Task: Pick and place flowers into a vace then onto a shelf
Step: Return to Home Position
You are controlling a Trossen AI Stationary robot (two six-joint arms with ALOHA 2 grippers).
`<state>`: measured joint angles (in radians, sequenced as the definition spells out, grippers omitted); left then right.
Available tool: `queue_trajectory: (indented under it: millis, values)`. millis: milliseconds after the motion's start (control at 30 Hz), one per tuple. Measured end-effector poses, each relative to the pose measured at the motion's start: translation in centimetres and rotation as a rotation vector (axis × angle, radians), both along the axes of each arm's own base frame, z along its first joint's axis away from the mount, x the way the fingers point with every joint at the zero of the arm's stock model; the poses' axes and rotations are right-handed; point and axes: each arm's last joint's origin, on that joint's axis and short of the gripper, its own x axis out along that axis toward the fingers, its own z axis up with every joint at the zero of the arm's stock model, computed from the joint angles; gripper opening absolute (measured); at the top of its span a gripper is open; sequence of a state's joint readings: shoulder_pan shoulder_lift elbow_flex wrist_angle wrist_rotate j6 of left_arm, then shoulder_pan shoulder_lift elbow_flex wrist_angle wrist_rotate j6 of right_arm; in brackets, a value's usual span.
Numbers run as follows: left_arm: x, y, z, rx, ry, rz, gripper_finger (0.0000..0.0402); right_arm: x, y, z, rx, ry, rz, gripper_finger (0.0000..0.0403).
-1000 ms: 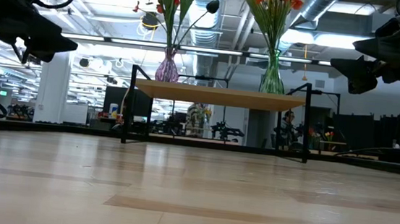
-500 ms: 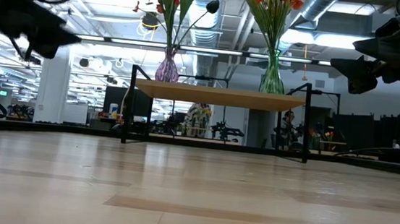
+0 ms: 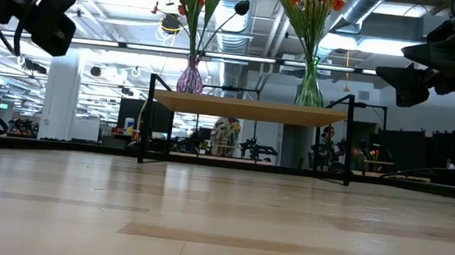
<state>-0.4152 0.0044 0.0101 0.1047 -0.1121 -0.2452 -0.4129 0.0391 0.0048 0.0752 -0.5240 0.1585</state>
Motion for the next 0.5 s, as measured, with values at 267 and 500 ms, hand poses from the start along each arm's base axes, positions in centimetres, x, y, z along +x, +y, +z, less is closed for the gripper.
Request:
queue_trajectory:
  millis: [267, 500]
  values:
    - [0.05, 0.04, -0.47, 0.039, 0.050, 0.022, 0.0226, 0.00, 0.00, 0.00, 0.000, 0.000, 0.000, 0.0260]
    - [0.04, 0.05, -0.47, 0.040, 0.054, 0.024, 0.0226, 0.00, 0.00, 0.00, 0.000, 0.000, 0.000, 0.0260]
